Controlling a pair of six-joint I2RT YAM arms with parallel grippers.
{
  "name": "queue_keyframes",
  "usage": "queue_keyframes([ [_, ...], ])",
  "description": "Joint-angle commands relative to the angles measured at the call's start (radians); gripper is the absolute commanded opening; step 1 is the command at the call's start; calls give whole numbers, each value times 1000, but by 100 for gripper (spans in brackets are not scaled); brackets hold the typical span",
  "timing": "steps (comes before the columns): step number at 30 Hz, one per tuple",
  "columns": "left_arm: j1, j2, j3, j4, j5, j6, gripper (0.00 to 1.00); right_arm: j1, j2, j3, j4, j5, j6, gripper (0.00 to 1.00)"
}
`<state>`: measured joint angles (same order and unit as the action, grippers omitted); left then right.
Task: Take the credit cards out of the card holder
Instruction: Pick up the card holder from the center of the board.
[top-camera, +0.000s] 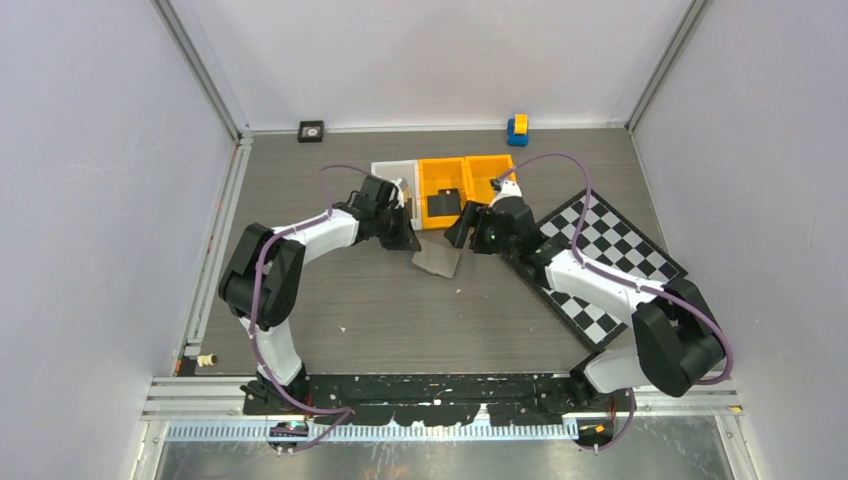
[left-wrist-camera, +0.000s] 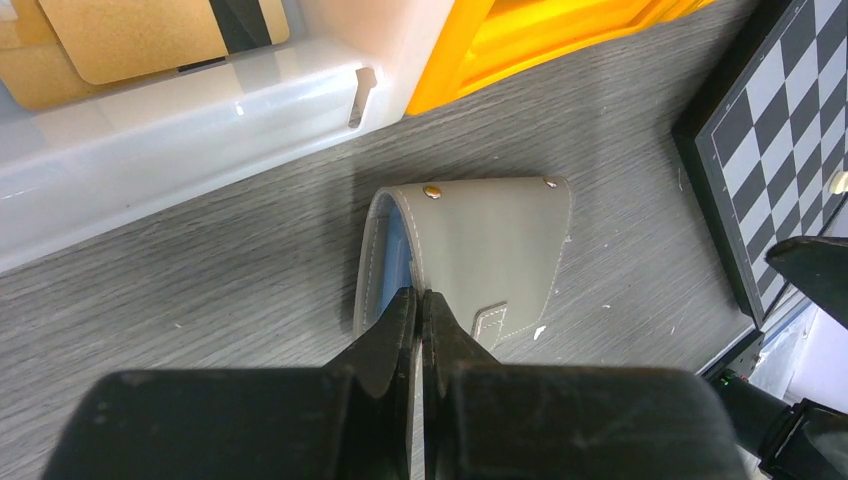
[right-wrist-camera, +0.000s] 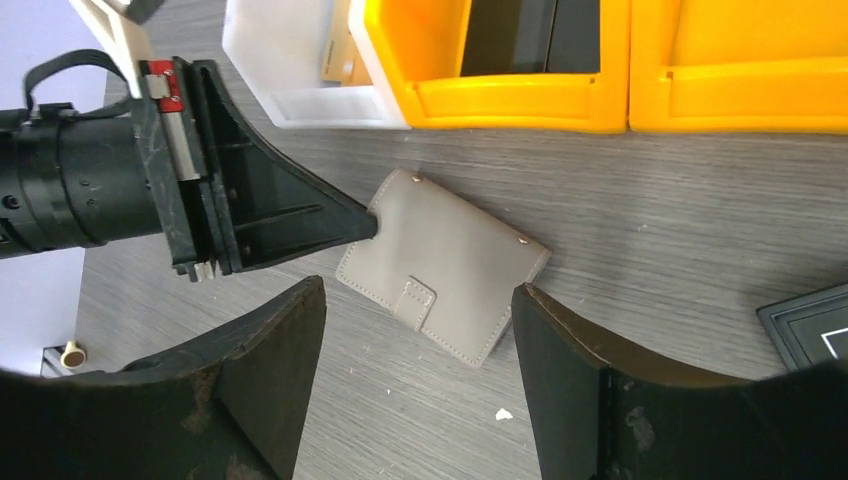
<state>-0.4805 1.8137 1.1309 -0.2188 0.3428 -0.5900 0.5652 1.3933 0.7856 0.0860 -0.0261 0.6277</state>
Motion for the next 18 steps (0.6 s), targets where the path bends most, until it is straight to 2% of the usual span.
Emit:
queue_keyframes([
  [1,-4,-51,9,11,23,12,1,17,-67,-34,129,135,-30,78],
  [4,-4,-72,1,5,-6,13,1,18,-70,-115,279,92,-73,84],
  [6,-4,-83,-3,1,-25,16,1,17,-67,-142,312,70,-83,87],
  [10,-4,-105,-11,0,-31,15,1,16,-74,-69,135,23,-205,87],
  [13,-4,-108,-8,-11,-41,17,0,29,-93,-100,191,-31,-248,91],
  [18,-4,-104,-2,-25,-38,19,0,113,-104,-97,193,8,-346,92],
])
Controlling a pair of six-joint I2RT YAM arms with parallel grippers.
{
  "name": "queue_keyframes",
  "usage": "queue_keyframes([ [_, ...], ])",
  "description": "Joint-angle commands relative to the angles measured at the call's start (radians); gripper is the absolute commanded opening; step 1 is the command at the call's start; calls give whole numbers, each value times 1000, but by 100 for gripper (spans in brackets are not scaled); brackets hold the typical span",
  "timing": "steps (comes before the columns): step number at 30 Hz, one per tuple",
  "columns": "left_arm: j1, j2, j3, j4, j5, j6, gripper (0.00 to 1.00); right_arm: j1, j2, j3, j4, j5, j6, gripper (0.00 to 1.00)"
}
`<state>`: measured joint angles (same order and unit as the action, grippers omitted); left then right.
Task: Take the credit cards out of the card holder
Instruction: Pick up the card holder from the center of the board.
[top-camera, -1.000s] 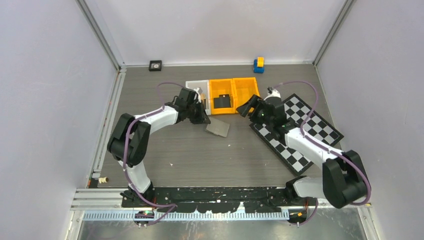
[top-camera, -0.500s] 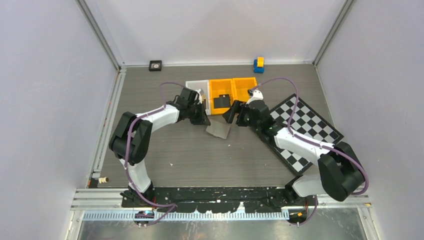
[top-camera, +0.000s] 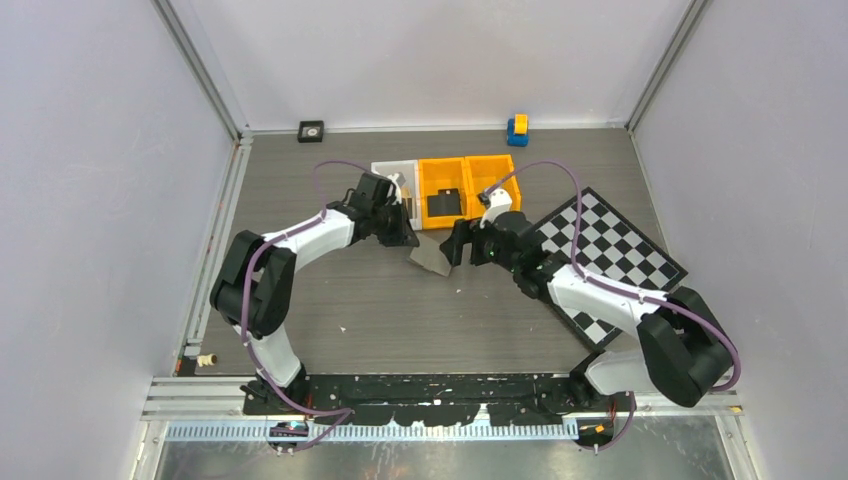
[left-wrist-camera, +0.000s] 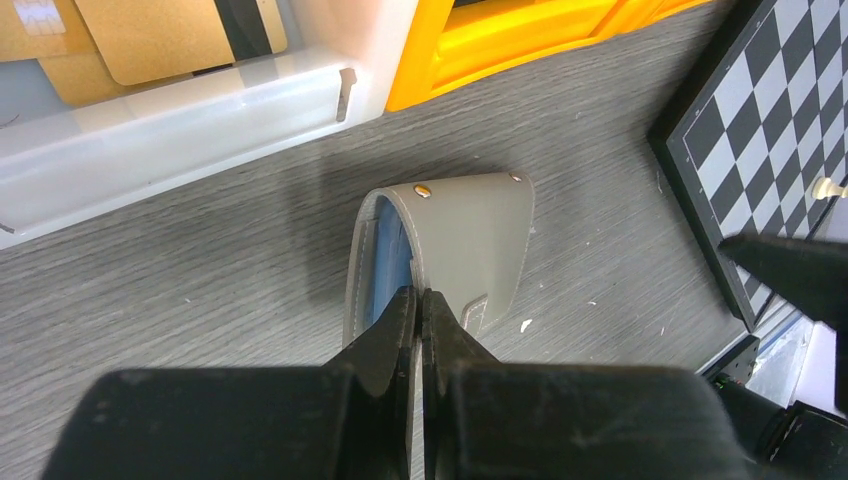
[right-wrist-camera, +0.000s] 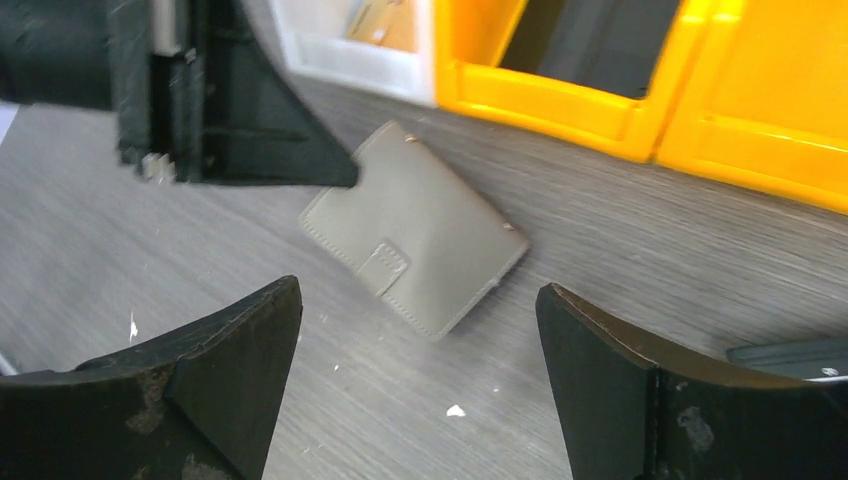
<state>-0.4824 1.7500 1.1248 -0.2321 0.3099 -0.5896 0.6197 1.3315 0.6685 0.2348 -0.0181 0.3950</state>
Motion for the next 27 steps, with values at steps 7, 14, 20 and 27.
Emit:
queue_keyframes([
  [7,-2,-41,13,-21,-6,19,0,71,-35,16,70,-2,-115,92],
  [14,-2,-36,28,-51,-12,27,0,84,52,44,57,-20,-197,92],
  [20,-2,-29,40,-65,2,30,0,136,140,108,-14,50,-271,94],
  [27,-2,-13,49,-68,31,20,0,224,209,159,-67,150,-370,95],
])
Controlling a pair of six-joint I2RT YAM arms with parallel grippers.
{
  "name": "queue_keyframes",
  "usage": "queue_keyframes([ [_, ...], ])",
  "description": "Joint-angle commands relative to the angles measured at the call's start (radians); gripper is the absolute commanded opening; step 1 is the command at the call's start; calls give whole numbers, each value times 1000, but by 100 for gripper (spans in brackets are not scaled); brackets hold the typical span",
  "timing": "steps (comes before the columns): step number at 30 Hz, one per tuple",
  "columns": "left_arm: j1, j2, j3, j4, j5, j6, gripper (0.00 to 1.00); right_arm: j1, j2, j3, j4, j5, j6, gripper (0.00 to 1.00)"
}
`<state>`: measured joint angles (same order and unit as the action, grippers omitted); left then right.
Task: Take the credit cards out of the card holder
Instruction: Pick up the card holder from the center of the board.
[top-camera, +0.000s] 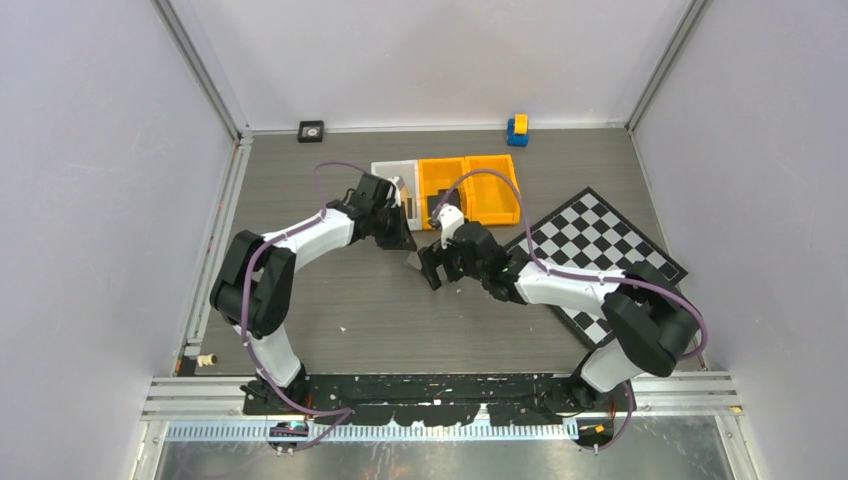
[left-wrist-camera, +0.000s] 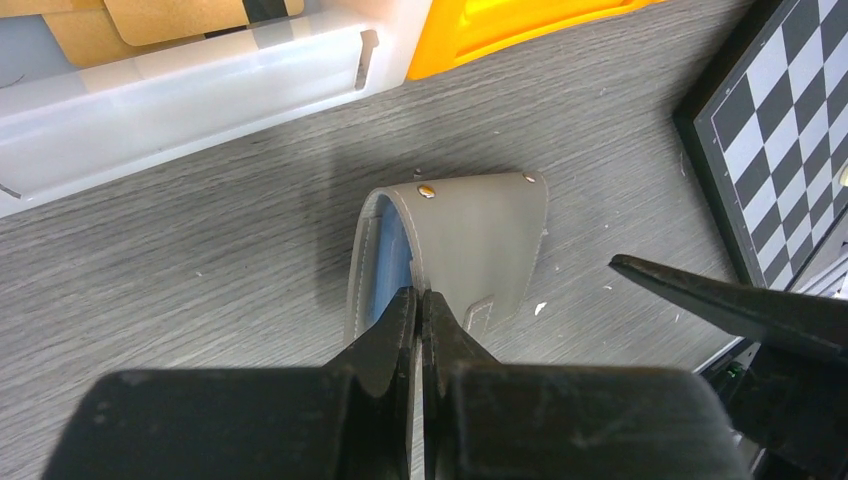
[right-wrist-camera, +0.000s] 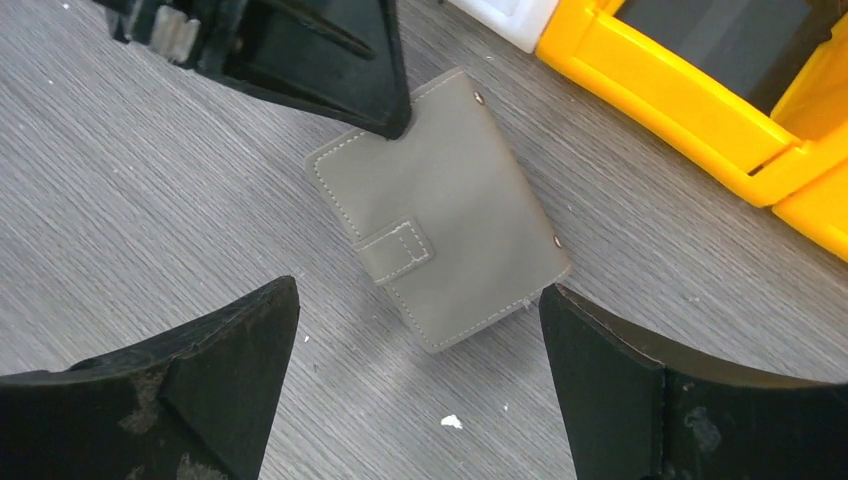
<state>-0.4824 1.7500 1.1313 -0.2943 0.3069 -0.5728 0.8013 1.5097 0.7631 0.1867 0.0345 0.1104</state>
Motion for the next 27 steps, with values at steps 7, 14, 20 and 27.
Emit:
queue_keyframes([
  [7,-2,-6,41,5,74,-19,0,132,142,127,-30,259,-187,95],
  [14,-1,5,42,10,98,-33,0,152,219,172,-51,336,-210,94],
  [20,-2,2,44,10,105,-37,0,153,241,190,-63,369,-216,67],
  [27,-2,-12,35,30,117,-45,7,153,194,153,-24,347,-207,22],
])
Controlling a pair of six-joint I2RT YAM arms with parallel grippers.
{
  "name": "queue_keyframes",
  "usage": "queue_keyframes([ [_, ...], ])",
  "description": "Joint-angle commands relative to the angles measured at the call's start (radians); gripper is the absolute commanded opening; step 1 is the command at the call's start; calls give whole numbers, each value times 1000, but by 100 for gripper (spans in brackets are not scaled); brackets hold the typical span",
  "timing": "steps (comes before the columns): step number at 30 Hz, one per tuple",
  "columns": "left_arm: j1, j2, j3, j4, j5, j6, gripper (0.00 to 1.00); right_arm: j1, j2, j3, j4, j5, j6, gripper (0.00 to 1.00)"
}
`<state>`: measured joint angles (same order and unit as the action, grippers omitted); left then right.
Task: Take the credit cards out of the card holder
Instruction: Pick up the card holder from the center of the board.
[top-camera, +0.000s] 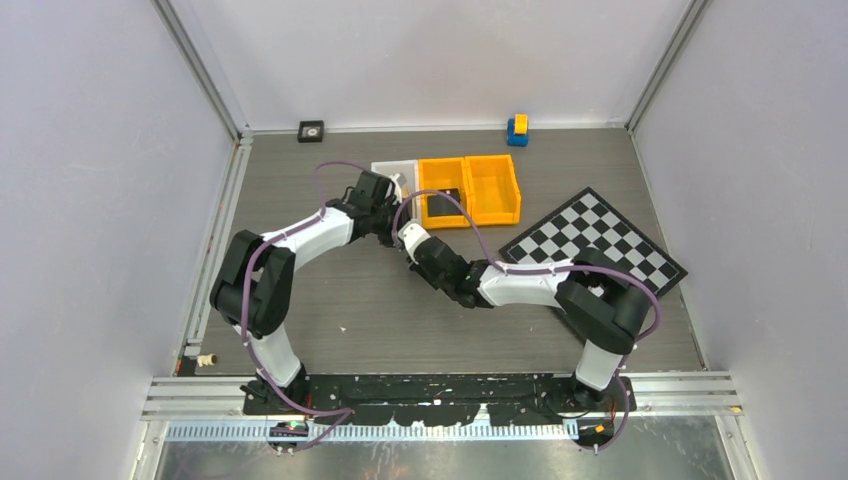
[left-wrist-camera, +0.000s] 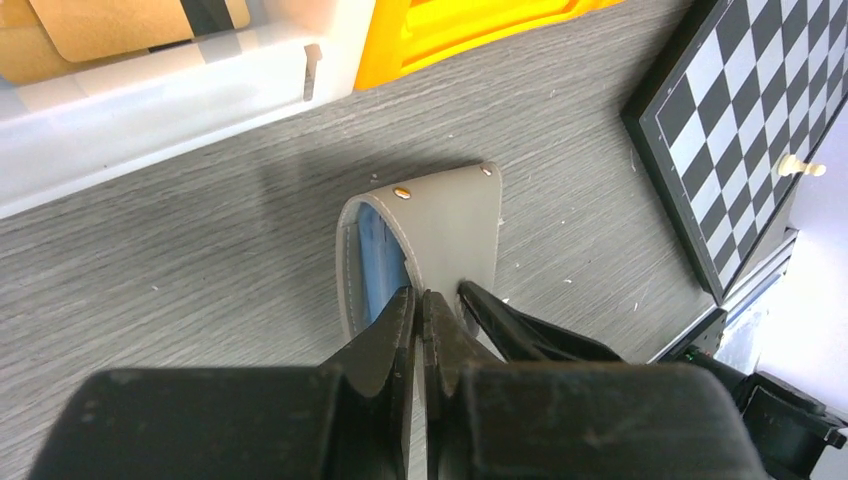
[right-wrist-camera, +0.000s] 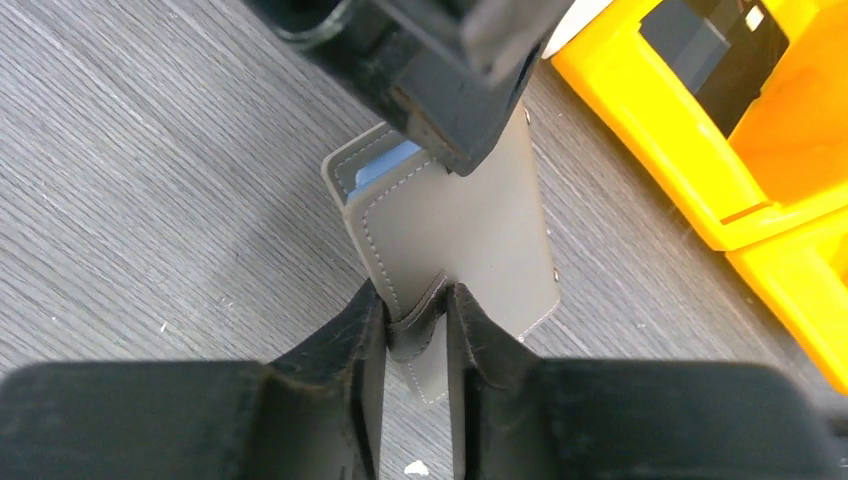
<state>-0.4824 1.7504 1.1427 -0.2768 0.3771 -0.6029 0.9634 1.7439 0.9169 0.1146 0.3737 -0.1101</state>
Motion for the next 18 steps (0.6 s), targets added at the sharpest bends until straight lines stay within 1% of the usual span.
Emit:
queue_keyframes([
  [1,-2,-19,18,24,50,-21,10,-10,-49,-9,62,3,19,16],
  [2,-2,-28,5,46,55,-30,15,-9,-55,-19,74,2,25,10],
  [4,-1,-56,-35,109,64,-57,29,-12,-67,-32,98,1,39,1],
  [7,13,-119,-98,183,62,-80,50,-23,-92,-49,114,-12,70,0],
  [8,19,-139,-115,196,53,-84,54,-33,-105,-57,120,-24,87,1],
  [12,50,-220,-181,254,25,-115,57,-97,-172,-107,160,-115,181,1],
  [16,83,-276,-251,353,35,-158,58,-206,-264,-157,196,-295,337,0],
  [18,94,-294,-282,400,47,-176,58,-253,-310,-190,228,-352,419,0],
])
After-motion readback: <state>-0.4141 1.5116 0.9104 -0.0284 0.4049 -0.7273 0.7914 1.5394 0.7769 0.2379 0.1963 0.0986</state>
